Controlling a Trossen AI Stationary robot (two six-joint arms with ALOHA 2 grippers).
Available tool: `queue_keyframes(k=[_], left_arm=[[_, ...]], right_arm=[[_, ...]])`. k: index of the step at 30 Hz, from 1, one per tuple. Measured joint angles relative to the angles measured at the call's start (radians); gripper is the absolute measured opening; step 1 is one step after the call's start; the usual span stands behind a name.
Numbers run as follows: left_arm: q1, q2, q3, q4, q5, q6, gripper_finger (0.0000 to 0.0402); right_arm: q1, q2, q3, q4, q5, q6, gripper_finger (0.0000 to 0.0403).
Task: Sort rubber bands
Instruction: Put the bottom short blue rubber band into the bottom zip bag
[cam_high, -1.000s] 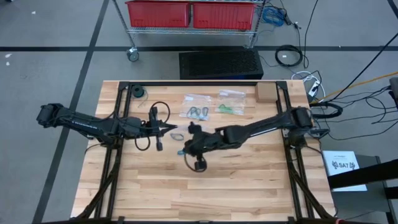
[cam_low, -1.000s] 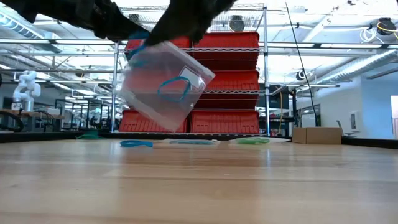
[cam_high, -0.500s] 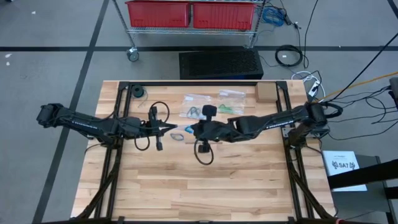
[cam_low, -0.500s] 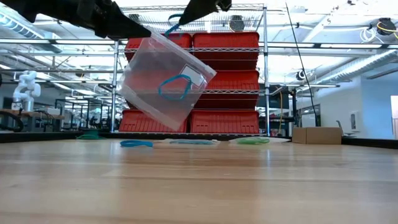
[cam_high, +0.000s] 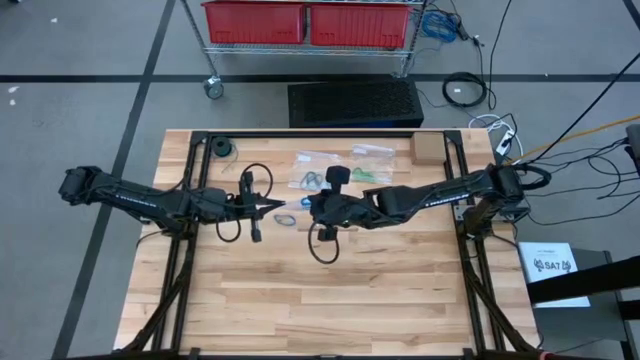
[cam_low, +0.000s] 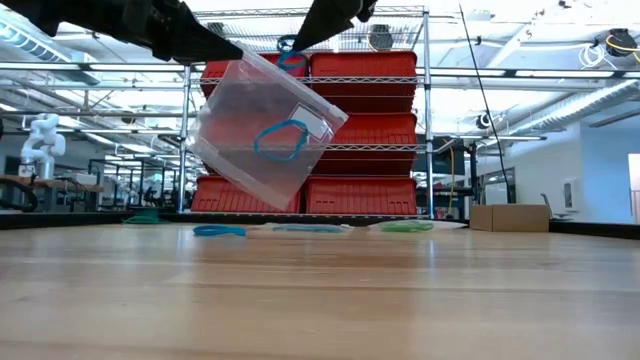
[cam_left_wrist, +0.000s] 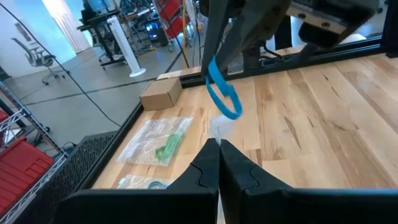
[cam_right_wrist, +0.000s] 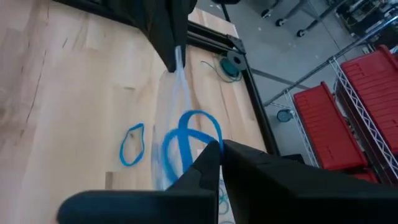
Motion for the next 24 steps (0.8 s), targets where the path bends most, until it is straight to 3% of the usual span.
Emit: queue_keyframes(k=[24], left_arm=[[0.0, 0.0, 0.0, 0.01, 0.003, 0.001, 0.0]], right_arm=[[-0.015, 0.043, 0.0, -0.02, -0.056, 0.015, 0.0]])
